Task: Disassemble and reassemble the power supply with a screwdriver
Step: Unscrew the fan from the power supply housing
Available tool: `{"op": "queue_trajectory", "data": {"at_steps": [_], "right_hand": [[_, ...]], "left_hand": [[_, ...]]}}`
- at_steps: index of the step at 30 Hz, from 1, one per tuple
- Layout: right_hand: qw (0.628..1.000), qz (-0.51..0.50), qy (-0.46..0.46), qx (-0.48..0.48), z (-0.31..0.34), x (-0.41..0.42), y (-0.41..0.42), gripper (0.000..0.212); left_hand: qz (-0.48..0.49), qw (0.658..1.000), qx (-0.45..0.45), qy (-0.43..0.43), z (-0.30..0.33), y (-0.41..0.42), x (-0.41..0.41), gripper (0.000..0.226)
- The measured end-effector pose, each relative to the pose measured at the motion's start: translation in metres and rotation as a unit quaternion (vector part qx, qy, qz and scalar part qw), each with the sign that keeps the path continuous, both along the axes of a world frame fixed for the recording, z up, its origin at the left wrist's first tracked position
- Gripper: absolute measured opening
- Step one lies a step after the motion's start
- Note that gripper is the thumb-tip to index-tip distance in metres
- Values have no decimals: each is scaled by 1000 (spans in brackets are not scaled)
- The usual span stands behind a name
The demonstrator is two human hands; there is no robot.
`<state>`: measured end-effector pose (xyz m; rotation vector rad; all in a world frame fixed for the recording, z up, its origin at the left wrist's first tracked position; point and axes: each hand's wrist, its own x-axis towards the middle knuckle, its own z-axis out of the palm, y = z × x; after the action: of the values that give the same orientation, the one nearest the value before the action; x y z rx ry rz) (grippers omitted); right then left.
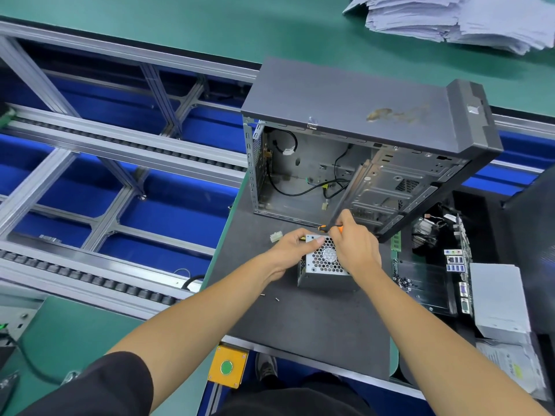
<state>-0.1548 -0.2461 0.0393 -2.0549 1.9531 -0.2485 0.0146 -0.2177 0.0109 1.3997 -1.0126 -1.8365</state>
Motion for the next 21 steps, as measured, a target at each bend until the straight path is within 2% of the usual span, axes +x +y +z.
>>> {"op": "queue_trajectory", "data": {"at_steps": [3, 7, 10, 13, 16, 21], "right_hand": [[1000, 6, 9, 17, 0, 0, -2, 10], [1000, 14, 16, 14, -1, -1, -3, 9], [1000, 14, 12, 15, -1, -2, -3, 8], [1000, 18, 11, 16, -2, -2, -3, 10], [1000, 21, 7, 15, -2, -2, -3, 11], [1000, 19, 4, 19, -1, -3, -2, 11]], "left_hand": [[-74, 996, -1, -54, 8, -8, 11, 34], [-166, 983, -34, -75, 23, -14, 41, 31], [-208, 956, -111, -176, 17, -2, 84, 23], [-258, 905, -141, -306, -7, 23, 123, 16], [-265, 878, -141, -372, -30, 42, 134, 20], [-255, 862, -185, -396, -44, 45, 126, 22]]}}
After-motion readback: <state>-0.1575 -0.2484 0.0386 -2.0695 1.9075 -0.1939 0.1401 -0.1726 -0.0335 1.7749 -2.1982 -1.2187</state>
